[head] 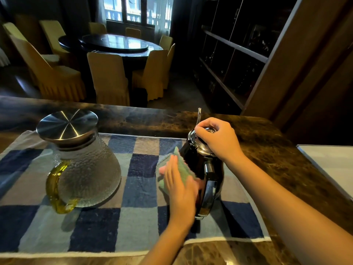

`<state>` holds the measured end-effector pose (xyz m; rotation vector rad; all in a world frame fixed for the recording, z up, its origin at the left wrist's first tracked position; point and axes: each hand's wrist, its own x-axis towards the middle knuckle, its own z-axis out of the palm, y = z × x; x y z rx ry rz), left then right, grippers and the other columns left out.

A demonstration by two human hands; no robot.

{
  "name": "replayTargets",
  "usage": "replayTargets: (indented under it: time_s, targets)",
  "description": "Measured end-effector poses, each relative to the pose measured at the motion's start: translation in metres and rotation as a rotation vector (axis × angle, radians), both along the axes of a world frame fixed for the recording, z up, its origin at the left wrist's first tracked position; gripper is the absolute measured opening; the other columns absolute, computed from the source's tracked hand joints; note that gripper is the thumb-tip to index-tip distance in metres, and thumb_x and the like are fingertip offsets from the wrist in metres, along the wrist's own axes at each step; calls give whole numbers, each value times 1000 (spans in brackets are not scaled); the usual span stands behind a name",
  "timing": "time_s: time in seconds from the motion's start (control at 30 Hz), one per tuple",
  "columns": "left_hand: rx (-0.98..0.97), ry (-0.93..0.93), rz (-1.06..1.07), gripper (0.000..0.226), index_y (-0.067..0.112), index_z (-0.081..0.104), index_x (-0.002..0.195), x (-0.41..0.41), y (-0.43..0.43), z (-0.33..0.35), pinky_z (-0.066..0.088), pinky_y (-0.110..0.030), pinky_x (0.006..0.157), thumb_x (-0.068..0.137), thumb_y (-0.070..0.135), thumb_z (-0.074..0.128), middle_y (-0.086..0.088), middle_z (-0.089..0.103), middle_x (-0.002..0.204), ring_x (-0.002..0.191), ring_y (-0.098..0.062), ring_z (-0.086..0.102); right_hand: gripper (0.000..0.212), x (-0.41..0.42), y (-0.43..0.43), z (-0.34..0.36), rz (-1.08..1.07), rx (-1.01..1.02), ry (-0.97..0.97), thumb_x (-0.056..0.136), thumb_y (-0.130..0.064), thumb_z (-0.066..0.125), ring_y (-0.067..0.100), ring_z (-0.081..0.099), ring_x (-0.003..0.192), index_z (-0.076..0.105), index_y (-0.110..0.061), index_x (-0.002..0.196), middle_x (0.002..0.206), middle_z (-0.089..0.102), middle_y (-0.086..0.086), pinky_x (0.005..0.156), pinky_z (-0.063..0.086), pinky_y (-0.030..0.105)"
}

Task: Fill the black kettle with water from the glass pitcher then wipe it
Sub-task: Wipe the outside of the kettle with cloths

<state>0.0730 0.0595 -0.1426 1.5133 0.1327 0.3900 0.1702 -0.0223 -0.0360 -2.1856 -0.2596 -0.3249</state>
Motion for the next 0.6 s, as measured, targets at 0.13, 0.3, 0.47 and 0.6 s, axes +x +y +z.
replayTargets:
  time_s: [0.13, 0.3, 0.47, 0.6]
  targets:
    - [22, -174, -178, 60, 56, 6, 141, 2, -1, 21, 18, -51, 118, 88, 52, 34, 10, 13, 158, 147, -16, 12, 7, 0, 1, 0, -13, -9, 12, 81, -31, 63, 9, 63, 84, 69, -28, 84, 84, 67, -13, 76, 56, 34]
    - [-289, -149, -346, 41, 13, 47, 135, 67, 29, 63, 50, -12, 80, 101, 28, 31, 8, 56, 129, 95, 3, 63, 12, 0, 1, 1, -33, -12, 16, 81, -35, 64, 8, 63, 84, 70, -27, 88, 86, 67, -14, 74, 54, 31]
    - [-250, 206, -270, 30, 21, 67, 79, 76, 41, 45, 46, -23, 50, 95, 35, 46, 1, 52, 52, 43, -12, 45, 12, -2, 1, 1, -31, 12, 18, 81, -30, 64, 11, 62, 87, 70, -24, 90, 88, 67, -9, 73, 53, 28]
    - [-393, 339, -109, 32, 23, 60, 110, 57, 33, 28, 41, -16, 38, 98, 41, 36, 4, 60, 78, 35, -3, 49, 9, -2, 2, 1, -29, 18, 8, 80, -29, 65, 9, 62, 86, 71, -24, 86, 86, 67, -11, 73, 52, 27]
